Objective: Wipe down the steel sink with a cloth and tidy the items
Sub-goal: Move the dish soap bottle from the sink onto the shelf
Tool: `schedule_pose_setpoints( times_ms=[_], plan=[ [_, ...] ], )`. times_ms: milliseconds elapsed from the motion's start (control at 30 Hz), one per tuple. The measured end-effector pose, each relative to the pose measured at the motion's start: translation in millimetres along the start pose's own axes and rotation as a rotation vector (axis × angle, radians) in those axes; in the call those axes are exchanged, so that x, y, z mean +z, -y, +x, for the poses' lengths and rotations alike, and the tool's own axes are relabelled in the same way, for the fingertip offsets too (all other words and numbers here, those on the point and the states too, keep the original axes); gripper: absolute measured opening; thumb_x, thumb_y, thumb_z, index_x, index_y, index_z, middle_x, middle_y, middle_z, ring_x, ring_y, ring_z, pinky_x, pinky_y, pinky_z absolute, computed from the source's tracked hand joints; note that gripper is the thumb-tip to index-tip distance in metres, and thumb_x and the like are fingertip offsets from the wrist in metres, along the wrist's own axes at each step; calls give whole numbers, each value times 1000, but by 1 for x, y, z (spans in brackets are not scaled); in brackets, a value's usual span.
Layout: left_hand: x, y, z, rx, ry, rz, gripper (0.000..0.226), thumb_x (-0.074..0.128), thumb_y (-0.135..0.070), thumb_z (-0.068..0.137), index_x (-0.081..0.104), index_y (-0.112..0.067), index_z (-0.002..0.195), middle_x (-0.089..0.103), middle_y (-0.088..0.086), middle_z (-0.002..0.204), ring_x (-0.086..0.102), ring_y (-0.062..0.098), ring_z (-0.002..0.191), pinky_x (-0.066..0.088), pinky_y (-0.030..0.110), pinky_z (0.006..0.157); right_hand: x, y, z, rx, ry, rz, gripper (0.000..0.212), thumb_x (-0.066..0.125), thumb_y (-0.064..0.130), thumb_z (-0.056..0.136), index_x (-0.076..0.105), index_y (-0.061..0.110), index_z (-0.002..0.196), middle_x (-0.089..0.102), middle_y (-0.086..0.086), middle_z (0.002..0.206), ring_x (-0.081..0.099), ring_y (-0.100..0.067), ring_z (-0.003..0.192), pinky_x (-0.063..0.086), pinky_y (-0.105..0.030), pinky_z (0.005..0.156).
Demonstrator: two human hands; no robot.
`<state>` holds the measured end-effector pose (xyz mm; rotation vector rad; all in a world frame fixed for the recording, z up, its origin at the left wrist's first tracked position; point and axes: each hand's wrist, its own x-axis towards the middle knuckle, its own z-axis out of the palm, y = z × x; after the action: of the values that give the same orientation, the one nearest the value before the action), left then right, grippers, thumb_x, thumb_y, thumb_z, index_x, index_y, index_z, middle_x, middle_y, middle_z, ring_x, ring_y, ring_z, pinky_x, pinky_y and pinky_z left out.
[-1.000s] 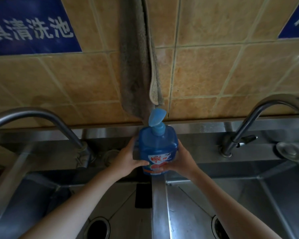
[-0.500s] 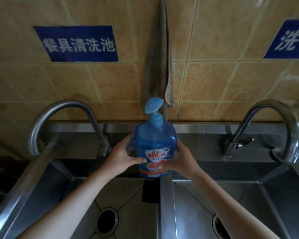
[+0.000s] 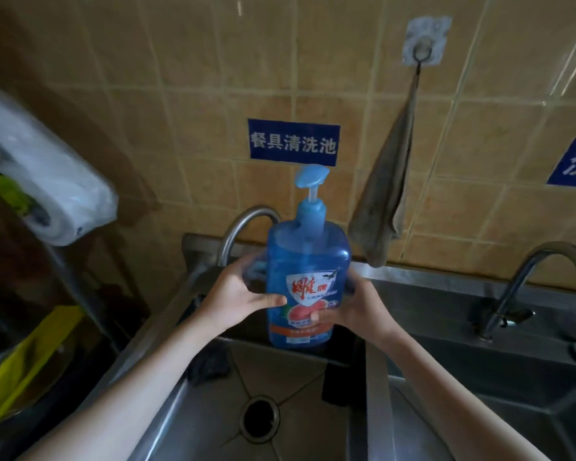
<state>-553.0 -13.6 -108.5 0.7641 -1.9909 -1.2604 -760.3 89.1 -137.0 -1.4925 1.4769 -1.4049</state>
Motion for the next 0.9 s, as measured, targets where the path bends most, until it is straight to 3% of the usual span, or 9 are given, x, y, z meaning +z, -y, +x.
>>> schedule_pose_setpoints(
  times_ms=[100, 200, 333, 433, 500, 567, 667, 767, 900],
  plan=[
    [-34, -16, -27, 25, -70, 50, 70, 81, -33, 54, 52, -35, 118, 59, -13, 120, 55, -10, 105, 47, 9, 80, 30, 27, 2, -48, 51, 32, 71, 89, 34, 55, 57, 20, 117, 69, 4, 113, 66, -14, 105, 54, -24, 83],
    [-67, -25, -56, 33, -120, 54, 78, 82, -29, 55, 52, -20, 127, 60, -4, 124, 57, 1, 110, 48, 22, 89, 60, 50, 5, -93, 116, 47, 71, 88, 25, 59, 56, 14, 121, 68, -1, 116, 65, -18, 107, 55, -29, 87],
    [-112, -32, -97, 50, -199, 65, 68, 84, -20, 56, 56, -20, 118, 66, 3, 114, 63, 4, 101, 51, 16, 81, 105, 76, 6, -138, 212, 77, 69, 86, 9, 60, 54, 8, 121, 68, -5, 115, 65, -20, 108, 54, -32, 89],
    [-145, -33, -129, 46, -279, 61, 75, 88, -27, 56, 54, -11, 121, 66, 10, 115, 63, 22, 106, 53, 32, 86, 145, 96, 5, -172, 283, 141, 71, 86, 10, 58, 54, 5, 122, 67, -10, 117, 64, -24, 109, 54, -36, 91],
    [-166, -34, -151, 48, -310, 86, 77, 87, -34, 54, 55, -17, 121, 68, 5, 113, 63, 21, 105, 53, 34, 86, 172, 109, 3, -195, 320, 167, 70, 86, 11, 57, 55, 4, 120, 68, -10, 116, 64, -24, 109, 53, -36, 92],
    [-186, -37, -176, 32, -347, 123, 70, 88, -35, 54, 57, -35, 117, 70, -8, 110, 64, 10, 102, 54, 22, 80, 199, 121, 1, -225, 345, 178, 68, 86, 10, 57, 58, 6, 119, 69, -6, 115, 65, -21, 108, 53, -31, 90],
    [-215, -41, -213, -9, -417, 127, 67, 91, -33, 52, 58, -44, 109, 70, -17, 106, 66, 5, 95, 52, 13, 71, 238, 136, -3, -245, 410, 223, 66, 85, 4, 60, 58, 7, 120, 68, -6, 116, 65, -21, 107, 53, -26, 86],
    [-241, -43, -246, -51, -492, 116, 71, 89, -46, 42, 58, -51, 106, 71, -14, 103, 66, 11, 97, 55, 26, 77, 277, 150, -6, -260, 472, 263, 64, 85, 4, 62, 58, 8, 120, 69, -8, 115, 66, -23, 106, 54, -26, 84],
    [-270, -44, -285, -59, -584, 109, 81, 89, -44, 38, 56, -37, 112, 69, -4, 106, 66, 17, 97, 55, 38, 83, 324, 167, -8, -291, 545, 279, 61, 85, 2, 61, 60, 11, 116, 70, -4, 112, 67, -18, 103, 53, -23, 83]
  ],
)
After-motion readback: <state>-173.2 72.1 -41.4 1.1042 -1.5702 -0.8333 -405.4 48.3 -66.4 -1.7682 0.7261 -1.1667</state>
